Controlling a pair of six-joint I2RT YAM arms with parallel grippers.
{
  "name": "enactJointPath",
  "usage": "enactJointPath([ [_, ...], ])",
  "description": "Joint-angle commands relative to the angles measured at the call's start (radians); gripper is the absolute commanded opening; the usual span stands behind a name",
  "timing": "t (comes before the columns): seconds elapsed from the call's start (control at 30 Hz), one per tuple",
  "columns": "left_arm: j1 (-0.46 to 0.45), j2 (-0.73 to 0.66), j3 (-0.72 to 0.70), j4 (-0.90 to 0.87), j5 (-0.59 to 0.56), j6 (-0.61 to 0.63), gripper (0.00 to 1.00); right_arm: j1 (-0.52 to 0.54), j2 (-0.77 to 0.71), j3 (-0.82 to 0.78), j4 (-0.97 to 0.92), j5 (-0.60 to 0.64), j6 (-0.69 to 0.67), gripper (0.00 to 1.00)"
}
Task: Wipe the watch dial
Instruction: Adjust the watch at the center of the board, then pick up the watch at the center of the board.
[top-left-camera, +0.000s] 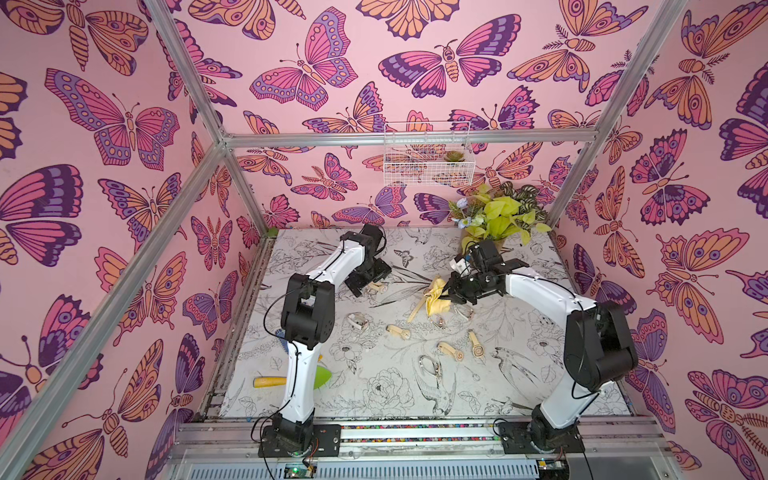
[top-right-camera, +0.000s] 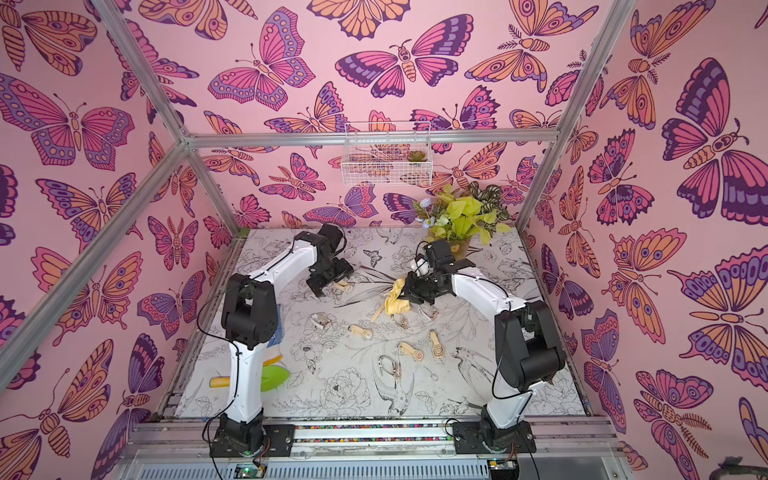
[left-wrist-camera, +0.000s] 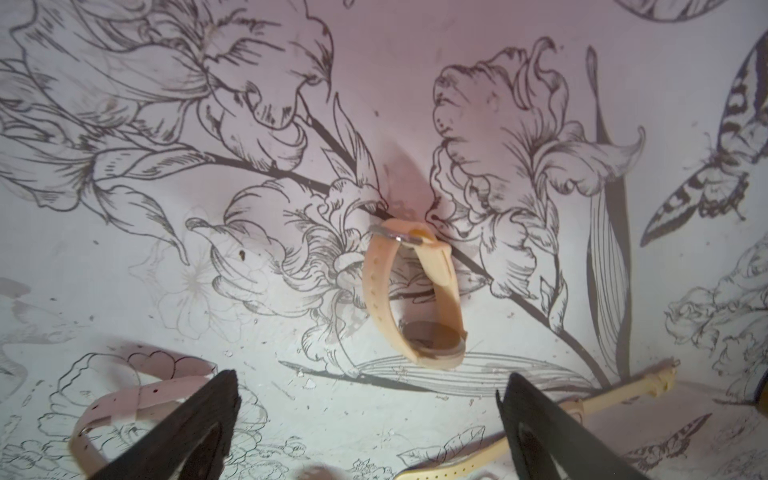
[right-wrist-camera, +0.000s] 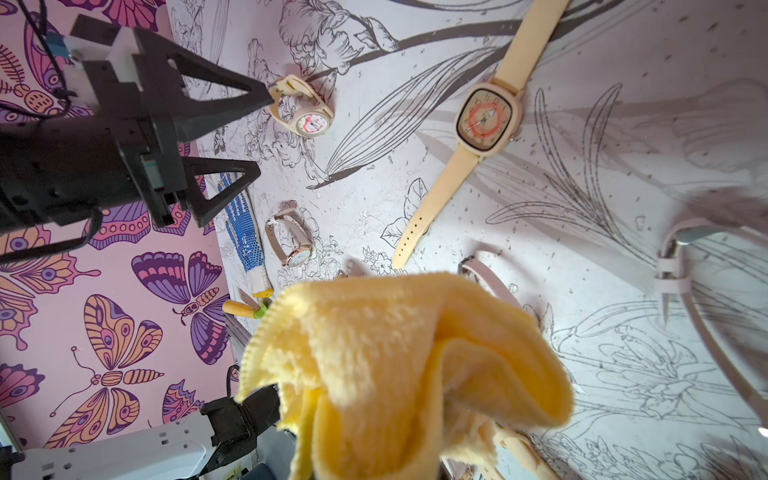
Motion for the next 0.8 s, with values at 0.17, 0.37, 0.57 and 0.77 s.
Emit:
enactJointPath([
  [0.17, 0.005, 0.11, 0.088, -0.029, 0.004, -0.131, 0.95, -0.005, -0.006, -0.003, 0.005, -0.015, 0.007, 0.0],
  [0.37, 0.008, 0.162, 0.139, -0.029, -0.004, -0.161, 0.87, -0.005, -0.007, -0.004, 0.001, -0.017, 0.004, 0.0],
  [0.57, 0.016, 0.188, 0.15, -0.029, -0.007, -0.166, 0.73, -0.007, -0.006, -0.008, -0.001, -0.013, 0.002, 0.0],
  [0.77, 0.017, 0.193, 0.12, -0.027, -0.006, -0.156, 0.61, -0.012, -0.007, -0.005, -0.002, -0.006, 0.002, 0.0],
])
